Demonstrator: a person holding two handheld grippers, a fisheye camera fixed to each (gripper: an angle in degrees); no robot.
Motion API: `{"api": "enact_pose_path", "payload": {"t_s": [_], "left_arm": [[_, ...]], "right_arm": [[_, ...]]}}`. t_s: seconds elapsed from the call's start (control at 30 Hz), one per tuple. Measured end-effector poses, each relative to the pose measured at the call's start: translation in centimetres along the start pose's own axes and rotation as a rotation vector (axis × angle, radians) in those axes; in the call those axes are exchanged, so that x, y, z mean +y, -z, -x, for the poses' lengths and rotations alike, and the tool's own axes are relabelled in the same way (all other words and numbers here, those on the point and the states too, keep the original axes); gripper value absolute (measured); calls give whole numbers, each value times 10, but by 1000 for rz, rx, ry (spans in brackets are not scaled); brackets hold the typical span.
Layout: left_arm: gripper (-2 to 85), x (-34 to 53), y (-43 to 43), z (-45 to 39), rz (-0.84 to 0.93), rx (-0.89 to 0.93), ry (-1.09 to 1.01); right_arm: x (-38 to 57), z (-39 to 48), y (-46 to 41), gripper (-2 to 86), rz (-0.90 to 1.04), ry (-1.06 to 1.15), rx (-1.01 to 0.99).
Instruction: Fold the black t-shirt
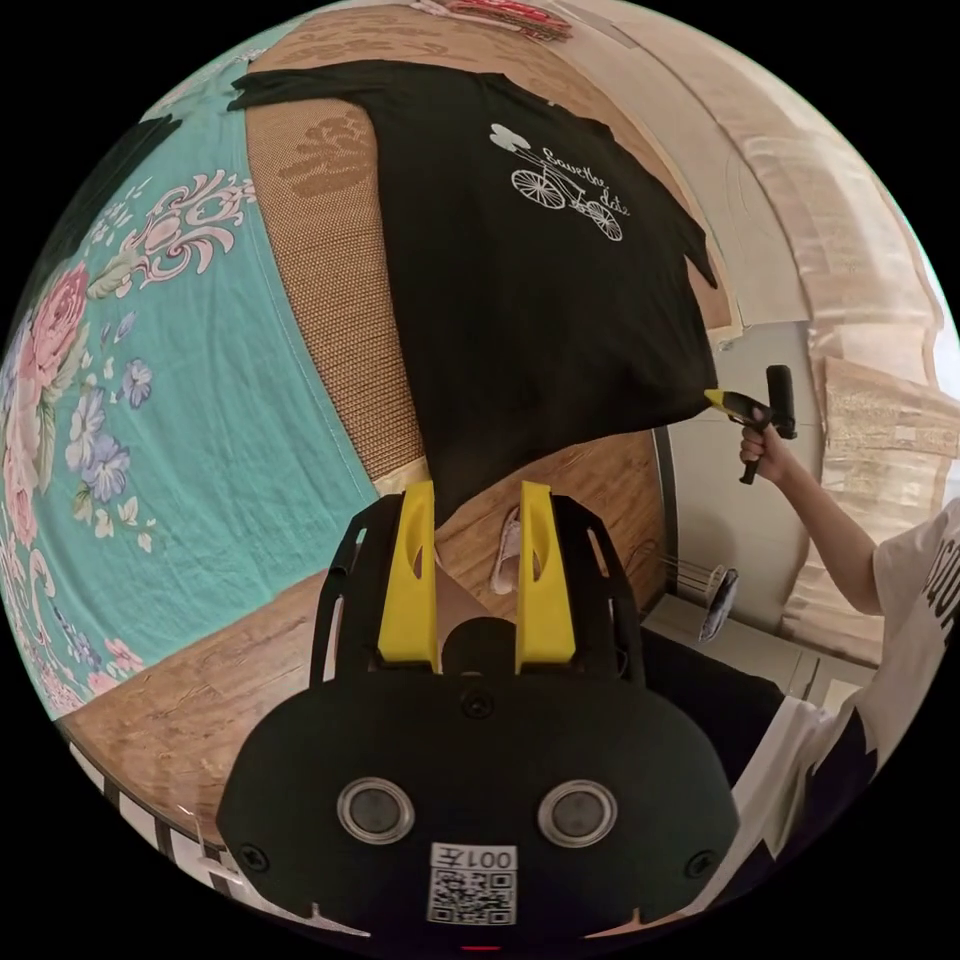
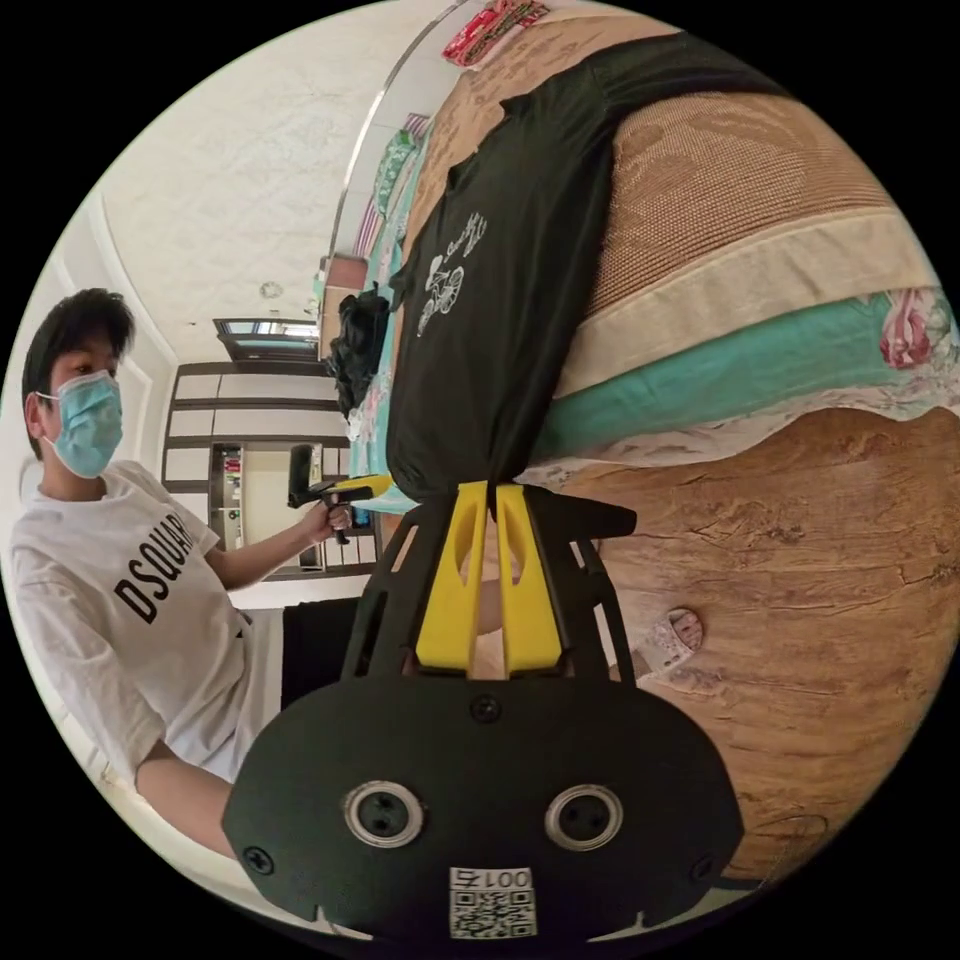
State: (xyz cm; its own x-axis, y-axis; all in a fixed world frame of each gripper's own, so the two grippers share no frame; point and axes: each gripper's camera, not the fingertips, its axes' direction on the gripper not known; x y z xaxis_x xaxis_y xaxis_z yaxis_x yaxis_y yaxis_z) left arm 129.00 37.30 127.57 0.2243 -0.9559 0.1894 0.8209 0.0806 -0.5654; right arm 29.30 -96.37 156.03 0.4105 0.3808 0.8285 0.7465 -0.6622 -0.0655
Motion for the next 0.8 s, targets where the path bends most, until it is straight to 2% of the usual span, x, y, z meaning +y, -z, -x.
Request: {"api": "enact_pose_path", "payload": {"t_s": [0.17,0.33,0.5,0.8], "left_arm": [[73,26,-1,16,-38,-62,29],[60,48,1,33,-84,-33,87],[1,63,2,49,-87,-41,116],[-9,109,56,70,-139,114,175]], "right_arm": [[-2,-3,14,11,-25,14,-136],[-19,8,21,8,54,95,-109],[-26,17,34,6,80,132,-88],[-17,32,47,4,110,90,-26]]}}
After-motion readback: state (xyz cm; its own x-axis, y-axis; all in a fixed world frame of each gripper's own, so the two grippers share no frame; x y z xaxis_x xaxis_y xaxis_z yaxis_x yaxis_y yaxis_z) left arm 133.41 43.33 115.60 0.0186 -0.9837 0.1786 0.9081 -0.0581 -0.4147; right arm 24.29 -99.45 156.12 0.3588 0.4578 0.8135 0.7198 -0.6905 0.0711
